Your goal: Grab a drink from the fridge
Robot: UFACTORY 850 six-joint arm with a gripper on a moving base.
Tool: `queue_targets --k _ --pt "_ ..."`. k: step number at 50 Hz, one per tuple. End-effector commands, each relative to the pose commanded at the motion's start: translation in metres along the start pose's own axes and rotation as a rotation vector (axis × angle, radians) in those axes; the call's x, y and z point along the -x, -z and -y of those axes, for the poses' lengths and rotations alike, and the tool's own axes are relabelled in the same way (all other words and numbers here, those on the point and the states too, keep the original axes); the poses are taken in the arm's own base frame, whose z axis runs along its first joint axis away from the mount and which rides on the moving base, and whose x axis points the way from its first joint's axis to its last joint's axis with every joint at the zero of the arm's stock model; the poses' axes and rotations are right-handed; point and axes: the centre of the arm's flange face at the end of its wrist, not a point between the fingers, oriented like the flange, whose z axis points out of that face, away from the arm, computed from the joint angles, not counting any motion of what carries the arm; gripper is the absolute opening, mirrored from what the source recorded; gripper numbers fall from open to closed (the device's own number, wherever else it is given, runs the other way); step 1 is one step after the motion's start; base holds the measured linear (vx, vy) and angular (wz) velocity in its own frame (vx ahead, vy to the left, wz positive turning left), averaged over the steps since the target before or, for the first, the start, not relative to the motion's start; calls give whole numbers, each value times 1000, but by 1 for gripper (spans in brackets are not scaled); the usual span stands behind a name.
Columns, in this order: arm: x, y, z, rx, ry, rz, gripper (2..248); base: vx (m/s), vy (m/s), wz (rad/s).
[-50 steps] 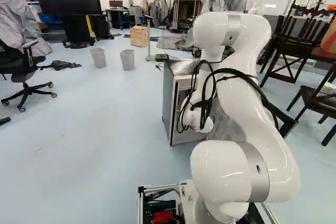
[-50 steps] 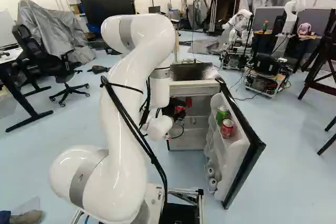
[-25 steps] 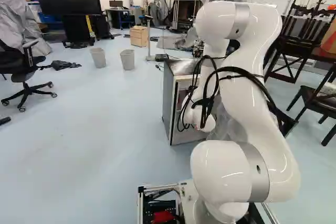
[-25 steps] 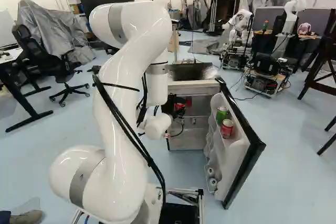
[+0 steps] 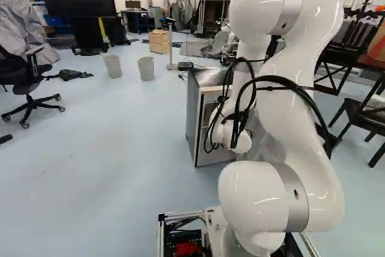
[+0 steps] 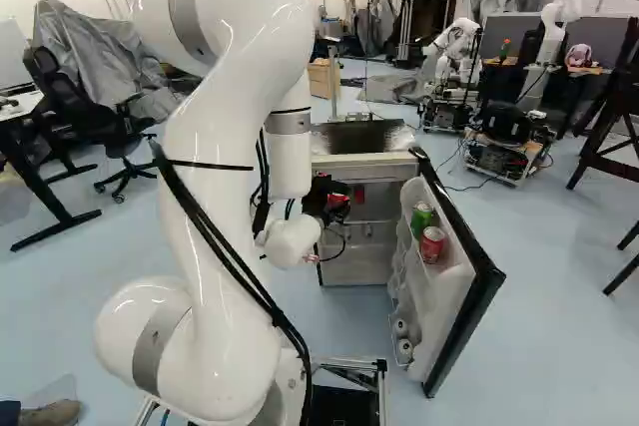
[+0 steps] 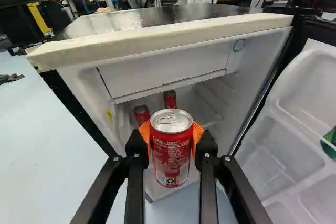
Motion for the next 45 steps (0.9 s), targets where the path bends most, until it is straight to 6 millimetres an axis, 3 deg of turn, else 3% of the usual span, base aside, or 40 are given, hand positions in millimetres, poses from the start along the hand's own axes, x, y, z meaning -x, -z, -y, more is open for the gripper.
queue_targets --k 45 --pt "-41 26 2 -10 -7 -100 96 0 0 0"
